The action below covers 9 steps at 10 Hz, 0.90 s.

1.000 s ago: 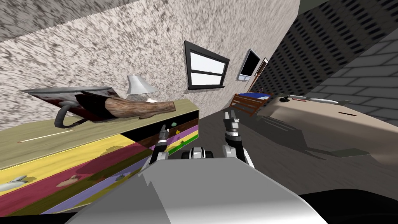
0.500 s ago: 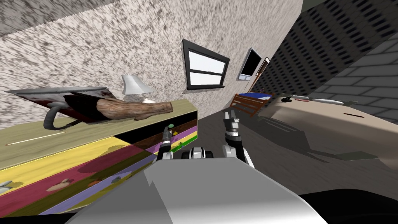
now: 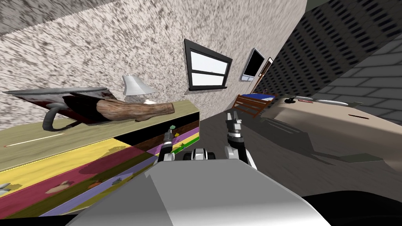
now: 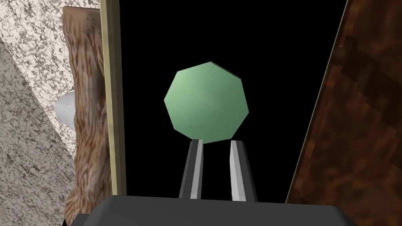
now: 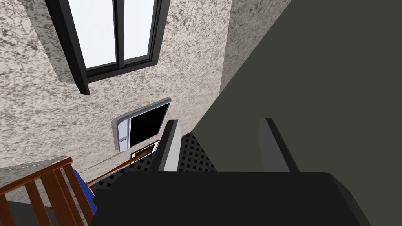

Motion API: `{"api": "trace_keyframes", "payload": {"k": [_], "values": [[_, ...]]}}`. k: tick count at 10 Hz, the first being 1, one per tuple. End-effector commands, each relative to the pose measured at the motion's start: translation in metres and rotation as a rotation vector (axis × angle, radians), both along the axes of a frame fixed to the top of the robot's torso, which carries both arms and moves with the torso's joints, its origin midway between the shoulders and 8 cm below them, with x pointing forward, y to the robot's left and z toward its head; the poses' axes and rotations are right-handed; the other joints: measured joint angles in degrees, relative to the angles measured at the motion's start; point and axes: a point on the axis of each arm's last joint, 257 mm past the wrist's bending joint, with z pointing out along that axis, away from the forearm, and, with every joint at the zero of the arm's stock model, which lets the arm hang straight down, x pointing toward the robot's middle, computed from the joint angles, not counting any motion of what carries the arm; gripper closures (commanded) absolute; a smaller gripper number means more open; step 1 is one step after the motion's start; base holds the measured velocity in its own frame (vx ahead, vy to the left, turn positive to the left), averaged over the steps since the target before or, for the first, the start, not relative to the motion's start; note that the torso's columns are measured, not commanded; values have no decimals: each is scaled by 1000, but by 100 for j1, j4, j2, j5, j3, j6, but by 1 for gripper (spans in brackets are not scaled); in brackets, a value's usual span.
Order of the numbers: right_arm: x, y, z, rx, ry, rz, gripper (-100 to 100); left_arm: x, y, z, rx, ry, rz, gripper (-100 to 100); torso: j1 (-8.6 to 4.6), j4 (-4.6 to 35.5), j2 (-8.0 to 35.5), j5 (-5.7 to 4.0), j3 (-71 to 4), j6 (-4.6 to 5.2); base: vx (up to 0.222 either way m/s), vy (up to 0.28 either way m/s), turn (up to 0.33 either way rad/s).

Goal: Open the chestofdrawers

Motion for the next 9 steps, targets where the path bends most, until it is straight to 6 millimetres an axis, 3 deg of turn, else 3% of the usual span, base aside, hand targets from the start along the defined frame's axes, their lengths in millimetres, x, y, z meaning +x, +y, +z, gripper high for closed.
{"api": "trace_keyframes", "payload": {"k": [1, 4, 5, 9], "values": [[0, 0, 0, 0, 0, 0, 0, -2, -2, 1, -1, 3, -3, 100, -15, 6, 4, -9, 3, -4, -150, -96, 2], [0, 0, 0, 0, 0, 0, 0, -3, -3, 3, -1, 2, -4, 100, -7, 5, 5, -8, 3, -8, -164, -92, 7], [0, 0, 0, 0, 0, 0, 0, -3, 5, 6, 41, 10, -19, -100, 17, -4, -37, -2, -20, -8, -21, -14, -2], [0, 0, 0, 0, 0, 0, 0, -2, 25, 14, 133, 26, -52, -100, 0, 0, -14, -6, -9, -8, 18, 9, 0]]}}
